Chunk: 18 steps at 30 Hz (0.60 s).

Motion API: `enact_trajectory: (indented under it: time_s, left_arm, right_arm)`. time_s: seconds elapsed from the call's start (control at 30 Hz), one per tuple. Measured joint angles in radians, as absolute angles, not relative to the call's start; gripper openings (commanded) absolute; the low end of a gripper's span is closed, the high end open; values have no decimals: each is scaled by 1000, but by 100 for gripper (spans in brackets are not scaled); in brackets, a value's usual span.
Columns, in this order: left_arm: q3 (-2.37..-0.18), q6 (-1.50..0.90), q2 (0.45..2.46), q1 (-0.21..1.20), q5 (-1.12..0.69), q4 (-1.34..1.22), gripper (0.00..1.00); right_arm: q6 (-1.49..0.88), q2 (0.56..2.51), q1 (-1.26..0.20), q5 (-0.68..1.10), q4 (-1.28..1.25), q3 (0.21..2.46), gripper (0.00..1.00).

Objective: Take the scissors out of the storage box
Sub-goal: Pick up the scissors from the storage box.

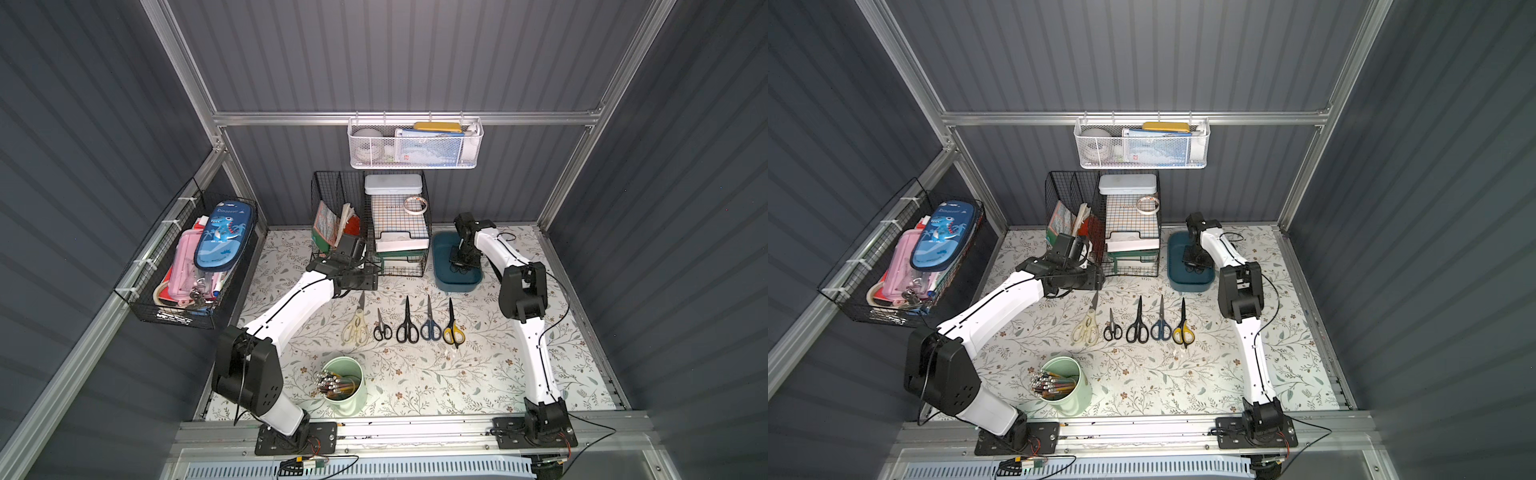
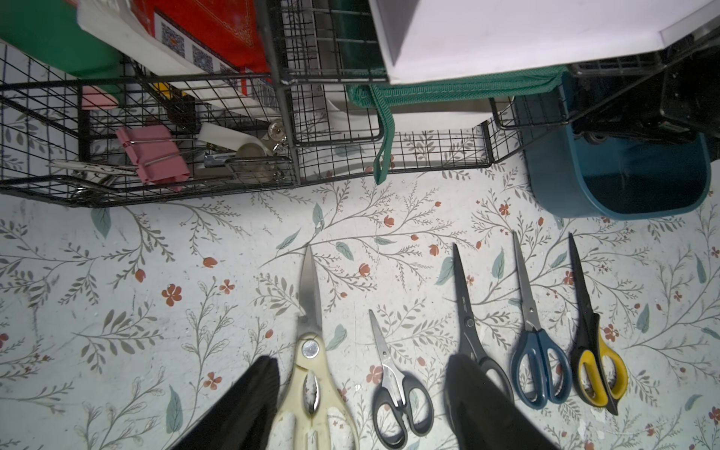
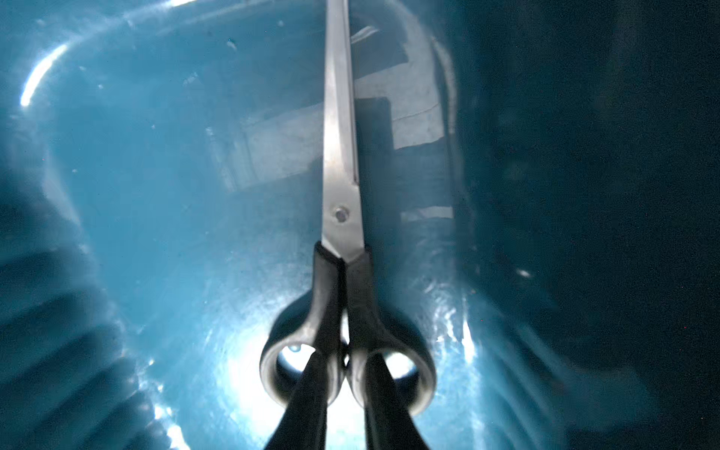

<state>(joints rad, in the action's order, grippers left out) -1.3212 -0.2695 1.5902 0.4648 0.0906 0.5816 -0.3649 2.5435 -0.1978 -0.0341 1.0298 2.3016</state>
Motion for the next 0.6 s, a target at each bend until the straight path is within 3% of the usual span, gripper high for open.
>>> enact_trajectory:
  time_s: [0.6]
  left_arm:
    - [-1321, -270, 1591, 464, 91, 581, 73]
  right_arm:
    - [-218, 2411, -207, -78, 951, 2206, 4]
